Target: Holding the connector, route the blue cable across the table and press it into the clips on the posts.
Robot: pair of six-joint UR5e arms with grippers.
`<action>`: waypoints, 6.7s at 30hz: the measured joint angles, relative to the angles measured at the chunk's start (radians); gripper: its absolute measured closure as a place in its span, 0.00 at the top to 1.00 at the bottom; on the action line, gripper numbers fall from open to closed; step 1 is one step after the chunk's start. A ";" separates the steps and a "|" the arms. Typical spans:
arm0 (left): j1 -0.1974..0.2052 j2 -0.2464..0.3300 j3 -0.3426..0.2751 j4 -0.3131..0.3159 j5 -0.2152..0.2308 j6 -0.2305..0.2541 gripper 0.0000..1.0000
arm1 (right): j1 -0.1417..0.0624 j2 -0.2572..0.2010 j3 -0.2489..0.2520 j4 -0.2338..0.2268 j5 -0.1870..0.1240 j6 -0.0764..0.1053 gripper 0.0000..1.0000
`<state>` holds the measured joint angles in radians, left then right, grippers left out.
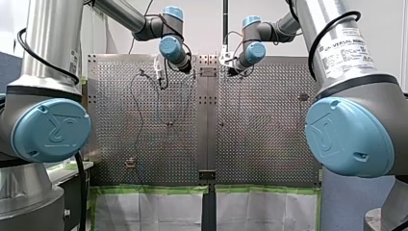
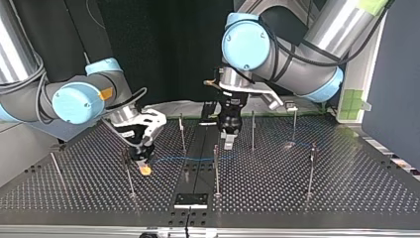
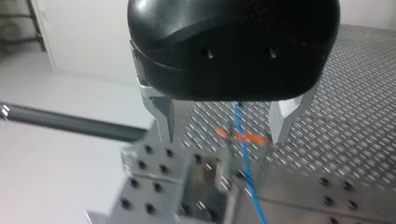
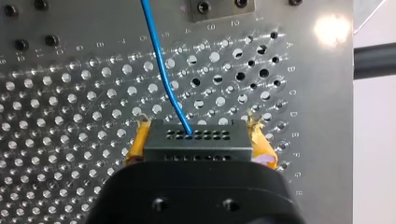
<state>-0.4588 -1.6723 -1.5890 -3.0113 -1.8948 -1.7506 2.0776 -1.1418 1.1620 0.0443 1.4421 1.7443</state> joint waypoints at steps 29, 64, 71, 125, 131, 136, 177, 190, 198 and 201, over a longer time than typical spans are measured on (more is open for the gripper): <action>-0.143 -0.200 0.244 -0.065 -0.119 0.033 1.00 | -0.013 0.001 0.000 0.002 0.000 0.000 0.00; -0.069 -0.359 0.481 -0.086 -0.033 0.026 1.00 | -0.016 0.001 0.000 0.001 -0.002 0.000 0.00; -0.076 -0.375 0.489 -0.110 -0.023 0.033 1.00 | -0.016 0.001 -0.001 0.001 -0.002 0.000 0.00; -0.175 -0.393 0.443 -0.092 -0.287 -0.024 0.00 | -0.012 0.003 0.005 0.008 -0.002 0.002 0.00; -0.171 -0.346 0.391 -0.044 -0.289 -0.028 0.00 | -0.008 0.003 0.033 0.009 -0.002 -0.002 0.00; -0.170 -0.333 0.349 -0.001 -0.289 -0.029 0.00 | -0.002 0.001 0.059 0.010 -0.002 -0.006 0.00; -0.157 -0.426 -0.013 0.361 -0.143 -0.034 0.00 | 0.008 -0.034 0.378 -0.074 0.023 -0.024 0.00; -0.156 -0.439 -0.121 0.468 -0.081 -0.046 0.00 | -0.005 -0.030 0.470 -0.188 0.067 -0.043 0.00; -0.156 -0.443 -0.190 0.538 -0.057 -0.052 0.00 | -0.019 0.016 0.481 -0.239 0.066 -0.061 0.00; -0.163 -0.457 -0.214 0.554 -0.039 -0.055 0.00 | -0.019 0.040 0.482 -0.244 0.063 -0.071 0.00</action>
<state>-0.6222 -2.1295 -1.8029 -2.4569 -1.9339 -1.8053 2.0581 -1.1021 1.6436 -0.1993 1.5055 1.6732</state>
